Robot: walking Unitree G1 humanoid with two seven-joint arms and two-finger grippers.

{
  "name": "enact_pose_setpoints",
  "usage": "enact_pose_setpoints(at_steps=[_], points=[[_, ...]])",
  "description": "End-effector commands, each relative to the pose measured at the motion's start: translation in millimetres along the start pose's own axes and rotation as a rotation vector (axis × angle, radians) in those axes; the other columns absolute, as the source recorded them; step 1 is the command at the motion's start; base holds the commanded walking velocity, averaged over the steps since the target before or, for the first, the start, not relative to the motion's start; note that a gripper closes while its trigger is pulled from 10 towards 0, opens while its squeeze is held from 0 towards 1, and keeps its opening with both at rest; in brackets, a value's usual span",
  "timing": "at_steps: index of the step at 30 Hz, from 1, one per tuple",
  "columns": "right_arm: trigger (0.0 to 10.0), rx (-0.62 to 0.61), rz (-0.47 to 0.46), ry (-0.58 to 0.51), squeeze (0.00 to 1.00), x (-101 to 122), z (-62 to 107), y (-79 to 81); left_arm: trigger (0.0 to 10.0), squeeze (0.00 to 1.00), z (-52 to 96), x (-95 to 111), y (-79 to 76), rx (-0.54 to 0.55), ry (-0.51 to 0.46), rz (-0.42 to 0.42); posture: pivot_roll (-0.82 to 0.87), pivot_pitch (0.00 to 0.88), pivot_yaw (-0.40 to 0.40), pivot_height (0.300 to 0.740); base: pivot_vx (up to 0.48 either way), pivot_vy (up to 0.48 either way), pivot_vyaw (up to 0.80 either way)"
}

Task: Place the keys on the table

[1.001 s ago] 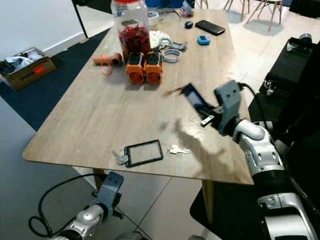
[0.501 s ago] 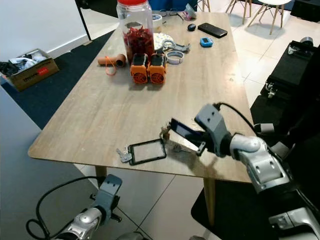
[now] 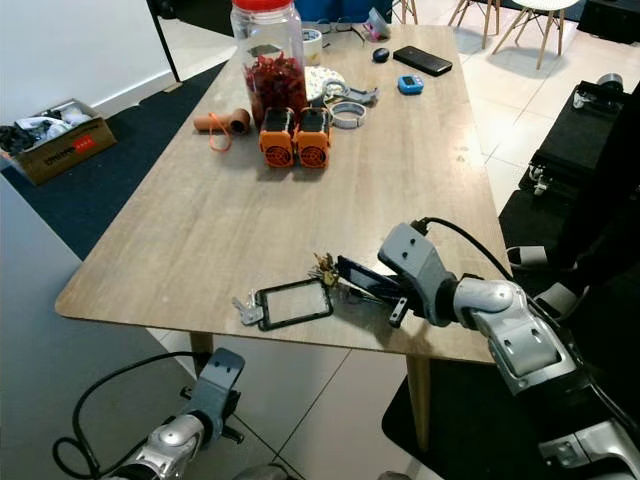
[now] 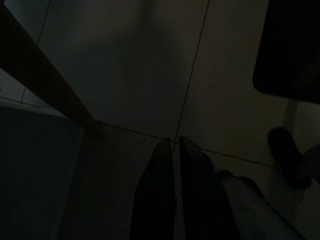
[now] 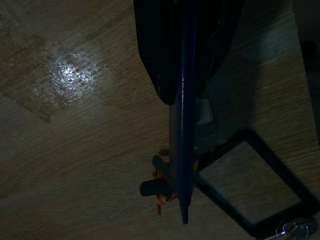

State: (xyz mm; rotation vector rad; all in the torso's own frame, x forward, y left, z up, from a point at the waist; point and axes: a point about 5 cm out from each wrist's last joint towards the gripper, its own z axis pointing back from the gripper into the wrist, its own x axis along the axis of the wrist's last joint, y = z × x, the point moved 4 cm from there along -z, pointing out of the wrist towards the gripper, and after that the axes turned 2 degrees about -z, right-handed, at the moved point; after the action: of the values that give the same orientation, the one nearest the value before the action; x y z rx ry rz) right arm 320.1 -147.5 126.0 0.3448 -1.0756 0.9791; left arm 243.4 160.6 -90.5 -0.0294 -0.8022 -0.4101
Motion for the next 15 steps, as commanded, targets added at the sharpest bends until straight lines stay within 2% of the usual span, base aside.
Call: enact_pose_setpoints(at_steps=[1, 2, 3, 4, 5, 8, 13, 15], points=[[10.0, 0.029, -0.020, 0.047, 0.18, -10, -1.3, 6.1, 10.0, 0.00, 1.5, -5, 2.7, 0.008, 0.017, 0.013, 0.02, 0.060, 0.031, 0.740, 0.000, 0.000, 0.00], [10.0, 0.032, -0.025, 0.048, 0.18, -10, -1.0, 6.5, 10.0, 0.00, 1.4, -5, 2.7, 0.008, 0.017, 0.013, 0.02, 0.060, 0.031, 0.740, 0.000, 0.000, 0.00], [10.0, 0.031, -0.031, 0.049, 0.85, -10, -0.4, 6.2, 10.0, 0.00, 1.4, -5, 2.7, 0.008, 0.017, 0.013, 0.02, 0.060, 0.032, 0.740, 0.000, 0.000, 0.00], [10.0, 0.031, -0.031, 0.049, 0.85, -10, -0.4, 6.2, 10.0, 0.00, 1.4, -5, 2.7, 0.008, 0.017, 0.013, 0.02, 0.060, 0.032, 0.740, 0.000, 0.000, 0.00], [10.0, 0.030, -0.036, 0.049, 1.00, -9, 0.2, 5.8, 10.0, 0.00, 1.3, -5, 2.6, 0.008, 0.018, 0.013, 0.02, 0.059, 0.032, 0.740, 0.000, 0.000, 0.00], [10.0, 0.023, -0.040, 0.051, 1.00, -9, 1.8, 4.2, 10.0, 0.00, 1.1, -5, 2.5, 0.006, 0.019, 0.012, 0.02, 0.059, 0.033, 0.740, 0.000, 0.000, 0.00], [10.0, -0.042, -0.042, 0.046, 1.00, -7, 5.6, -7.5, 10.0, 0.00, 0.8, -4, 2.5, 0.005, 0.019, 0.014, 0.02, 0.057, 0.034, 0.740, 0.000, 0.000, 0.00], [10.0, -0.102, -0.009, 0.036, 1.00, -3, 8.5, -18.4, 10.0, 0.00, 0.5, -3, 3.0, 0.006, 0.016, 0.013, 0.02, 0.055, 0.035, 0.740, 0.000, 0.000, 0.00]])
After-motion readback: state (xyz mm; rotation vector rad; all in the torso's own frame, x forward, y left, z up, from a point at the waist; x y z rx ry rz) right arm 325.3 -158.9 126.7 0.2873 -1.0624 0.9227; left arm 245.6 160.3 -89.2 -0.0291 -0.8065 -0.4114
